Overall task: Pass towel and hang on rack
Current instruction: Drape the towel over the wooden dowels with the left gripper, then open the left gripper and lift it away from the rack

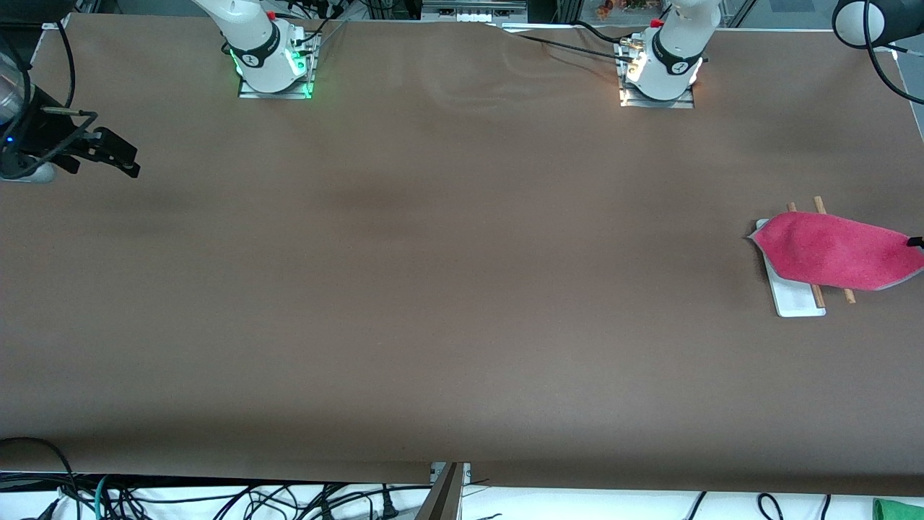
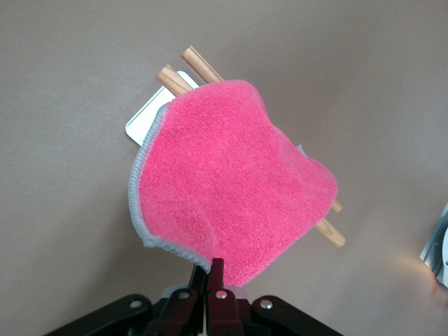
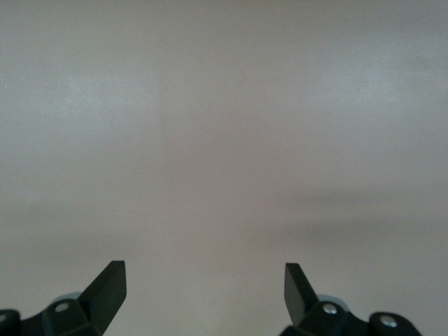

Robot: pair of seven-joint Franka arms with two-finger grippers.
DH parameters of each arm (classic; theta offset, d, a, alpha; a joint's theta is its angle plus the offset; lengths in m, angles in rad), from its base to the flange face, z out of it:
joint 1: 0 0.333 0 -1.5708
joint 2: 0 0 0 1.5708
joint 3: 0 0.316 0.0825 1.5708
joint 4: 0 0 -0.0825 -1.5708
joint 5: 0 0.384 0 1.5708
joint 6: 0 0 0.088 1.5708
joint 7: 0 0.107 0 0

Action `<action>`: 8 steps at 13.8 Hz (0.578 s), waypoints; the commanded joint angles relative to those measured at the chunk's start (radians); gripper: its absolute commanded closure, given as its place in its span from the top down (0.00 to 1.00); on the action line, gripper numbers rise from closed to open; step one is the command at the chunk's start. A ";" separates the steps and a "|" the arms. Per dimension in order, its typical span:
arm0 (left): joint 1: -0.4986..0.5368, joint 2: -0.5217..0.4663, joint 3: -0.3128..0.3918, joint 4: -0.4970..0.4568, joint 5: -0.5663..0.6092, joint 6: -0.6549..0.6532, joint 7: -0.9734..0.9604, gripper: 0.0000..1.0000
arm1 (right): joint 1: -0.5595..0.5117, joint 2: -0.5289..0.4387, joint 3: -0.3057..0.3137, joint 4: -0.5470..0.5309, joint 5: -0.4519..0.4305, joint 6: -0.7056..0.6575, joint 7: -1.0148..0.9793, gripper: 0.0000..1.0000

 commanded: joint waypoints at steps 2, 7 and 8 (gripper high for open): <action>-0.017 -0.013 -0.004 -0.003 0.014 0.028 0.000 1.00 | -0.002 0.010 -0.017 0.018 0.059 -0.016 0.001 1.00; -0.055 -0.048 -0.015 0.011 0.016 0.017 0.000 1.00 | -0.001 0.010 -0.019 0.019 0.057 -0.019 -0.009 1.00; -0.077 -0.068 -0.020 0.011 0.014 0.017 -0.005 1.00 | -0.002 0.014 -0.019 0.026 0.059 -0.018 -0.009 1.00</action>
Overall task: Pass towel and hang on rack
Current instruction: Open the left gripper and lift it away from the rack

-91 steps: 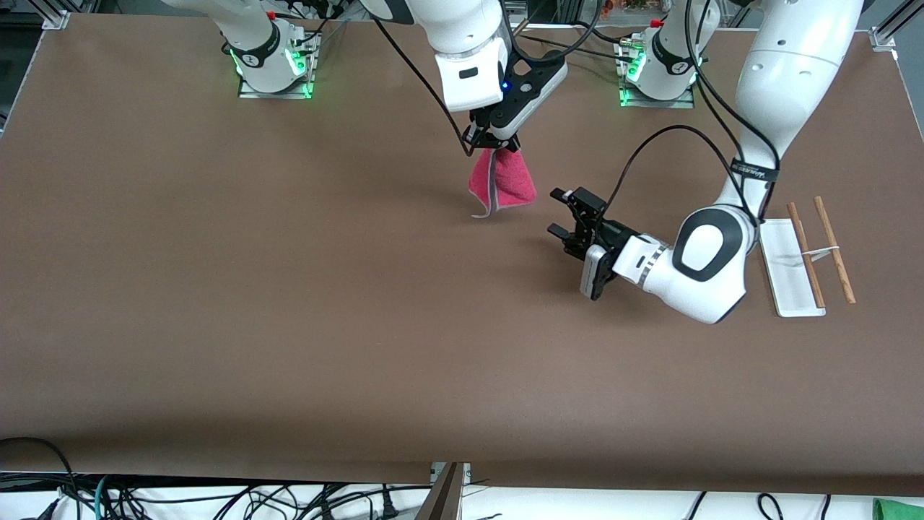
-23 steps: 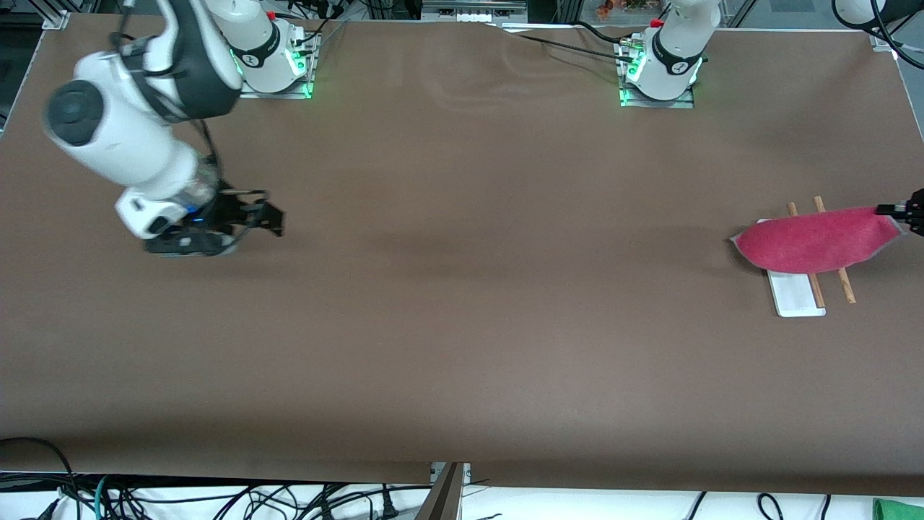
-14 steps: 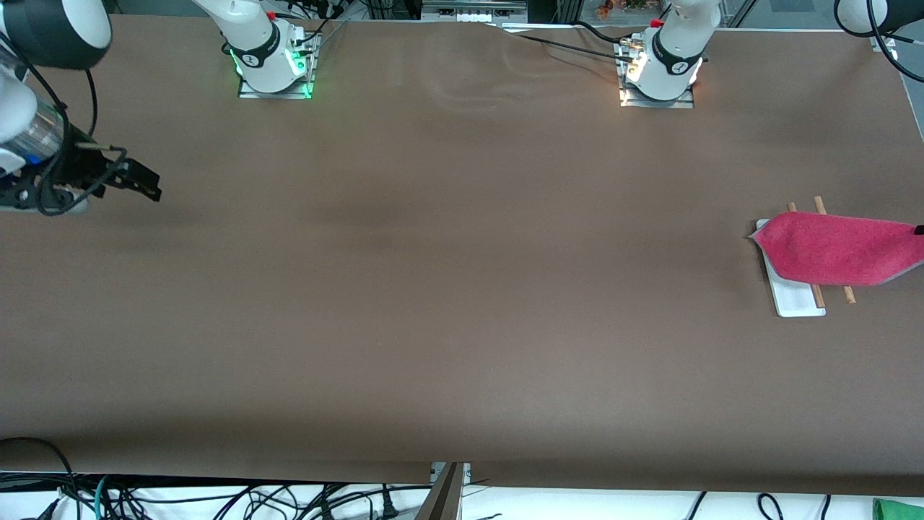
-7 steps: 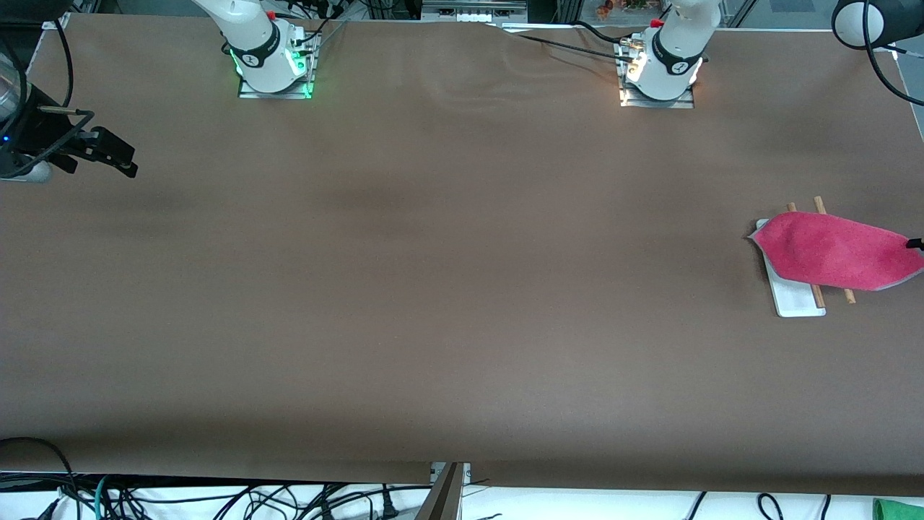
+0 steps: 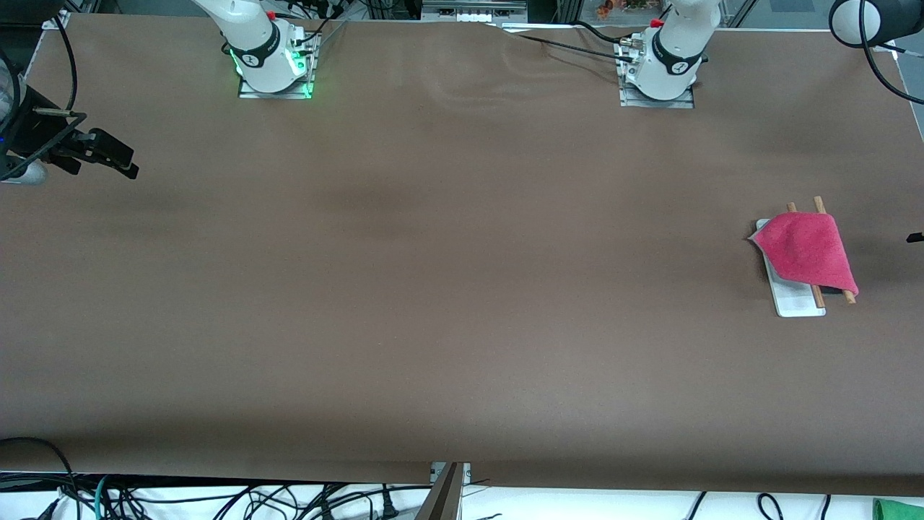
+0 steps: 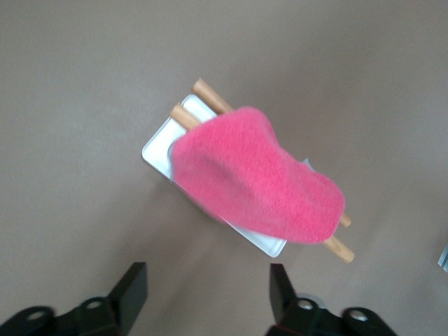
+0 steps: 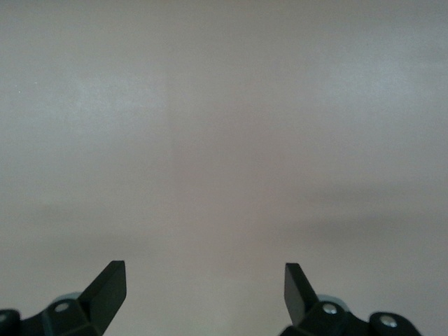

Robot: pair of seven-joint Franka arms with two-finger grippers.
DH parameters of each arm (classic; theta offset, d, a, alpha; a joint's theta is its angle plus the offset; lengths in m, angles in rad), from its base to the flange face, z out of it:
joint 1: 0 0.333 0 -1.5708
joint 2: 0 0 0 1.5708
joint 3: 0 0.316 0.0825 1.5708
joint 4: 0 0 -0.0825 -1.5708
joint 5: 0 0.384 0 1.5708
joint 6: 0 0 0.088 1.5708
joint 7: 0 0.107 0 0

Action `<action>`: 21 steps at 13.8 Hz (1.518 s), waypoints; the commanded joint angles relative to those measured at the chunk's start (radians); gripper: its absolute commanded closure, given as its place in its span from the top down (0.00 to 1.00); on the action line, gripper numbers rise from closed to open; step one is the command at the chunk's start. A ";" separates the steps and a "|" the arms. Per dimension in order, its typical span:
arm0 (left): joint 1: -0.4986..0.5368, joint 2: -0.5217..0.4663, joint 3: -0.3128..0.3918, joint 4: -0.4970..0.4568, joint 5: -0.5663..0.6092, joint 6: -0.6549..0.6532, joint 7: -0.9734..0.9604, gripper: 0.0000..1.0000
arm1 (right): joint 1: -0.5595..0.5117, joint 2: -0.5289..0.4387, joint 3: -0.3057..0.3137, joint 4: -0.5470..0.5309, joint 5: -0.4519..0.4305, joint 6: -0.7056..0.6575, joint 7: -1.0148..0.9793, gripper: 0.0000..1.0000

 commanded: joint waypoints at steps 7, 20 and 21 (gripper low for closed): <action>-0.323 -0.208 -0.001 -0.005 0.108 -0.103 -0.375 1.00 | 0.001 0.044 -0.005 0.060 0.012 -0.025 -0.017 1.00; -0.583 -0.765 -0.069 -0.771 0.180 0.385 -1.485 1.00 | 0.001 0.048 -0.005 0.060 0.011 -0.026 -0.017 1.00; -0.566 -0.791 -0.096 -0.816 0.194 0.419 -1.520 1.00 | 0.001 0.048 -0.005 0.060 0.012 -0.025 -0.017 1.00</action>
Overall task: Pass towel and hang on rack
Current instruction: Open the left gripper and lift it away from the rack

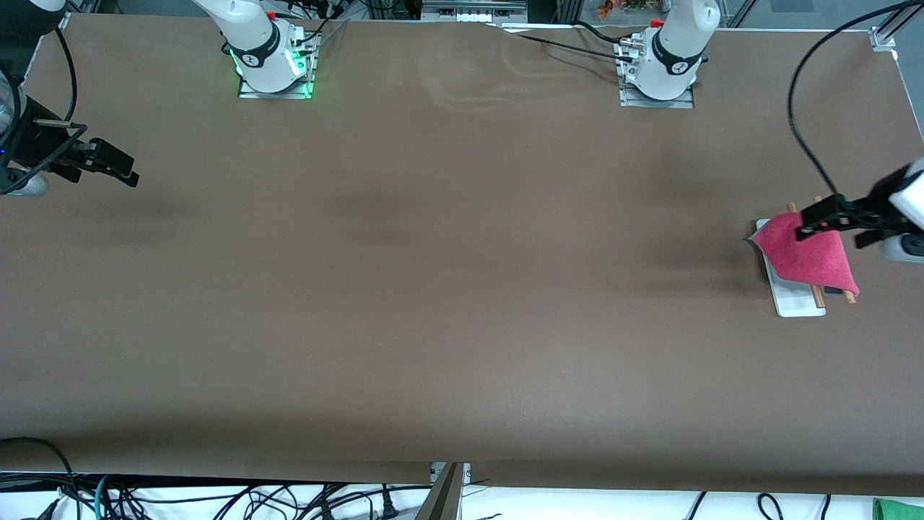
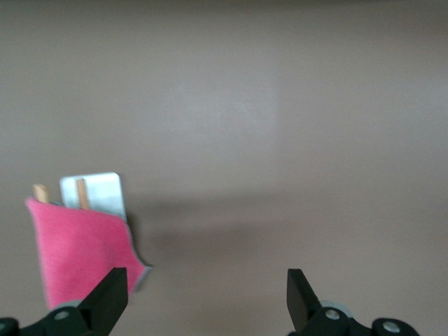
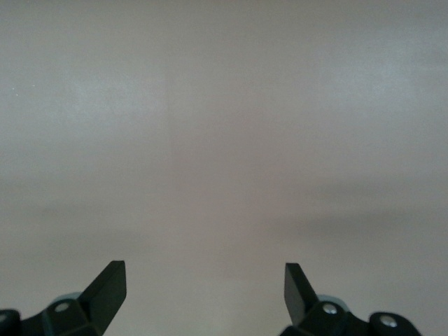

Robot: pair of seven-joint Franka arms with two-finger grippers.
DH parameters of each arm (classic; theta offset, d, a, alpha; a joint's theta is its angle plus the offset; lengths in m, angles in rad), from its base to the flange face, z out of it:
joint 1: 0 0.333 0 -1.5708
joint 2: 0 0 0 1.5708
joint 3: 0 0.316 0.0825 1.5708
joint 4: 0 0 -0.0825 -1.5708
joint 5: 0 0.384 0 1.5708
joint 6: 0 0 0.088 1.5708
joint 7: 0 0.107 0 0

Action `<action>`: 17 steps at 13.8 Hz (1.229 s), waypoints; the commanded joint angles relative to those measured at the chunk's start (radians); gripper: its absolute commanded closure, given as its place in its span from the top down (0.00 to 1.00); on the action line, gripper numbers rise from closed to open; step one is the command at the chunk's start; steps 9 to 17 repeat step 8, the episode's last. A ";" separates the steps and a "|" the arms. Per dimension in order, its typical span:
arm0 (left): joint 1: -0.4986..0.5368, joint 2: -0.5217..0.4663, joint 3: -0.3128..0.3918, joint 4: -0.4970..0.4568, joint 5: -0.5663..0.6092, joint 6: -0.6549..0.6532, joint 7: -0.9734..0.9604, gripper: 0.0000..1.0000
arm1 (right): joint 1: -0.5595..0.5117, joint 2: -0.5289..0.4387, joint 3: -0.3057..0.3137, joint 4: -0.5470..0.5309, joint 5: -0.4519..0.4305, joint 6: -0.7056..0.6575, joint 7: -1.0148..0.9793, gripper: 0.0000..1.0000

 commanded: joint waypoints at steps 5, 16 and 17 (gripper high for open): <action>0.067 -0.118 -0.101 -0.166 0.019 0.067 -0.100 1.00 | 0.000 0.007 -0.003 0.024 0.010 -0.022 -0.015 1.00; 0.078 -0.118 -0.102 -0.161 0.024 0.063 -0.098 1.00 | 0.000 0.007 -0.003 0.024 0.010 -0.022 -0.015 1.00; 0.078 -0.118 -0.102 -0.161 0.024 0.063 -0.098 1.00 | 0.000 0.007 -0.003 0.024 0.010 -0.022 -0.015 1.00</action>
